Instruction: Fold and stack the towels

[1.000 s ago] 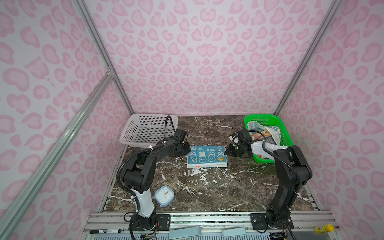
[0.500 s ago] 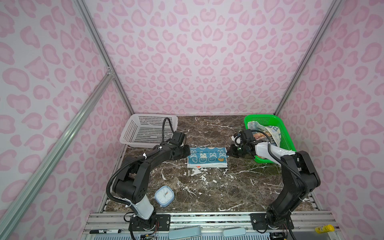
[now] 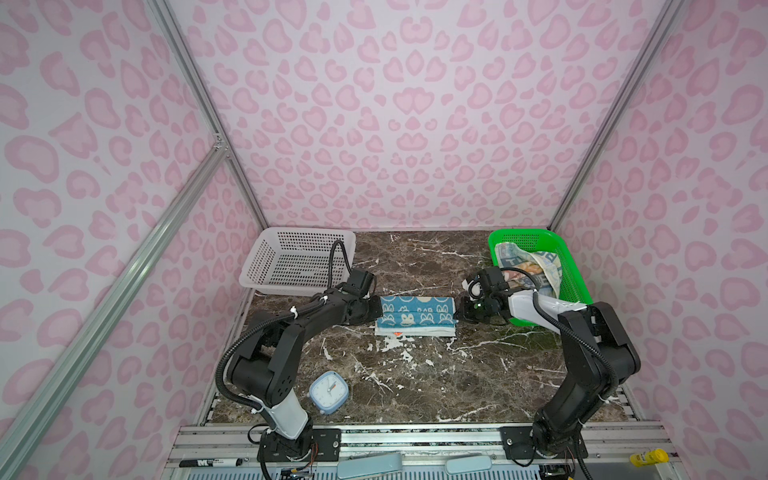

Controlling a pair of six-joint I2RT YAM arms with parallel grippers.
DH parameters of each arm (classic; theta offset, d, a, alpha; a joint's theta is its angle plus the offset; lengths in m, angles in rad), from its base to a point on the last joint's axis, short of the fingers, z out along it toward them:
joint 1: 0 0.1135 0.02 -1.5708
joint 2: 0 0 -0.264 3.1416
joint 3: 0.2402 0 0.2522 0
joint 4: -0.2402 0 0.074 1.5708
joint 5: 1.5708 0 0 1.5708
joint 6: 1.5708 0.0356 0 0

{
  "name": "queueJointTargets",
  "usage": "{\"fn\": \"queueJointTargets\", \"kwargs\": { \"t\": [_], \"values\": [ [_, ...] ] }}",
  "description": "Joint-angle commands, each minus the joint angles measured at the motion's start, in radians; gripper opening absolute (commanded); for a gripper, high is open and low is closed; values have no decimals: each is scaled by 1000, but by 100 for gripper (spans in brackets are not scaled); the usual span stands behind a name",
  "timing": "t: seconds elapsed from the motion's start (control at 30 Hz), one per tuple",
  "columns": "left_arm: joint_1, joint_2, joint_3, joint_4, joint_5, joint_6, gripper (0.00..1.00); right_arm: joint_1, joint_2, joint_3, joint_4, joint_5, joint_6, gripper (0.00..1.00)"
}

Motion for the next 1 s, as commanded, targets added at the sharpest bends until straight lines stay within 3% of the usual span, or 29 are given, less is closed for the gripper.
{"fn": "queueJointTargets", "kwargs": {
  "t": [0.0,0.57,0.67,0.8,0.97],
  "values": [
    [1,13,3,-6,-43,3,4,0,-5,-5,-1,19,-2,0],
    [-5,30,-17,9,-33,-2,5,36,10,-43,15,48,-8,1],
    [-9,20,-11,9,-25,8,22,40,3,-44,18,45,-7,11],
    [-16,-31,3,12,0,29,43,47,-55,-34,-6,53,-12,34],
    [-23,-123,40,7,5,53,58,50,-148,-7,-41,53,-8,63]
  ]
}}
